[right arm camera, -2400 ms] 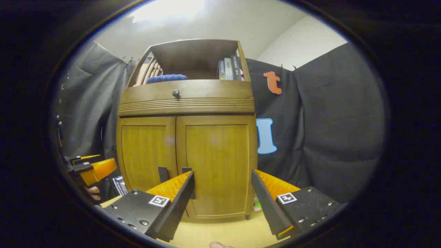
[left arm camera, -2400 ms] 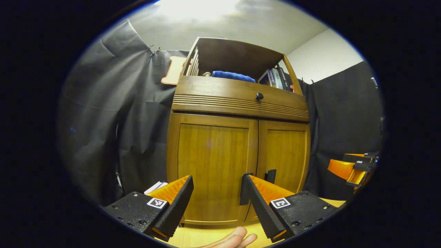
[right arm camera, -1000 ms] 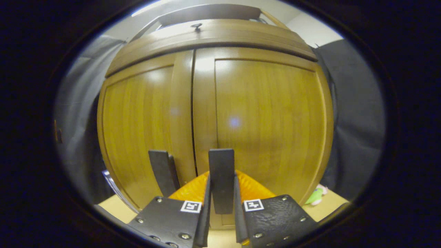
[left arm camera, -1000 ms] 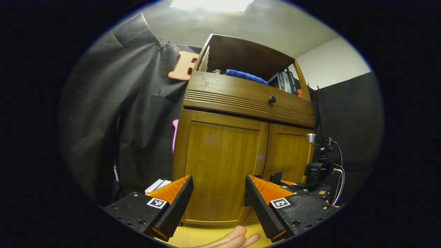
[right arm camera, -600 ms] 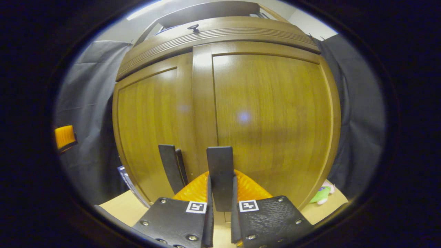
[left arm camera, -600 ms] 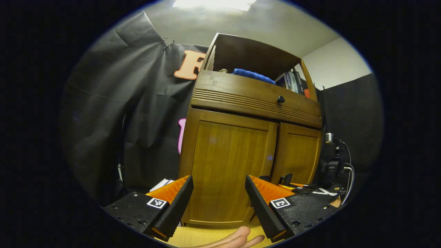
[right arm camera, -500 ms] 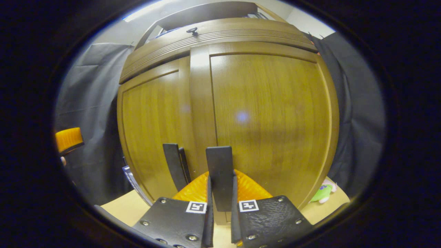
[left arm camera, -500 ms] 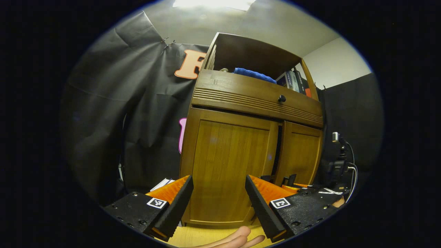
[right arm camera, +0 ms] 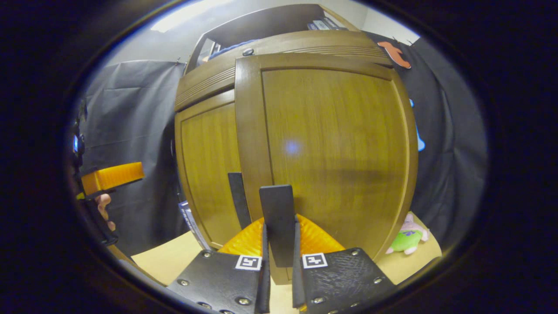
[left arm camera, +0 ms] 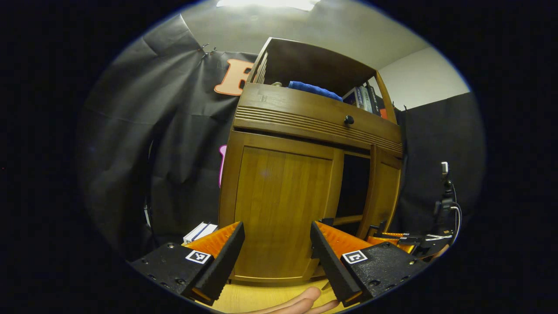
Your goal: Open the right door of the double-door shoe cabinet with the right hand, and open the left door with the left hand.
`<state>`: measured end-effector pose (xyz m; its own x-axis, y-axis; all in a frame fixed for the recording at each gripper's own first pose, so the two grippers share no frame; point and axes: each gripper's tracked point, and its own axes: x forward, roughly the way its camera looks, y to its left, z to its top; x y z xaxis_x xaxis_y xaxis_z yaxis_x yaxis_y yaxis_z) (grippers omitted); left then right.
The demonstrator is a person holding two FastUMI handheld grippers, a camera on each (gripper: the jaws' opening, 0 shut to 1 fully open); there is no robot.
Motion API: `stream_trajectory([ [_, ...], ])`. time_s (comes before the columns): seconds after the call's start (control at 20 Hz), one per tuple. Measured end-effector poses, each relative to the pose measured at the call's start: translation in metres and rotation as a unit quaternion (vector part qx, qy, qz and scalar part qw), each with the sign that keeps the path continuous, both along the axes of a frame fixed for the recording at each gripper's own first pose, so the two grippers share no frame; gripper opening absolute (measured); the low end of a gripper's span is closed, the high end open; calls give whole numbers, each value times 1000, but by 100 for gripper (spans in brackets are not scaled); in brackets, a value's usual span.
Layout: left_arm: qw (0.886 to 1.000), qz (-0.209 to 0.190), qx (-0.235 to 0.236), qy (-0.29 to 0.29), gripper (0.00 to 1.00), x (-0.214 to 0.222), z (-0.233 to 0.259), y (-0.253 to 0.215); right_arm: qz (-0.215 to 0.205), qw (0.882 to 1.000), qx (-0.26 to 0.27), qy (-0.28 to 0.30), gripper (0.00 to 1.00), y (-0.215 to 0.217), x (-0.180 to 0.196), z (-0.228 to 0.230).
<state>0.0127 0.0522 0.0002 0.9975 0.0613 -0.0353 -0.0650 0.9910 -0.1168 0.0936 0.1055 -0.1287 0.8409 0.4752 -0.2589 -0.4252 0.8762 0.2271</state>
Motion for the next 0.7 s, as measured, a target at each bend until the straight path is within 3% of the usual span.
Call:
stream_trajectory([
  [0.05,1000,3,0,1,89,1,-1,0,3,1000,3,-1,20,-4,-4,2],
  [0.15,1000,-2,0,6,94,3,-4,-5,6,1000,11,-3,20,-16,-16,5],
  [0.7,999,-11,38,12,94,7,-12,-37,18,999,38,1,20,-65,-50,10],
])
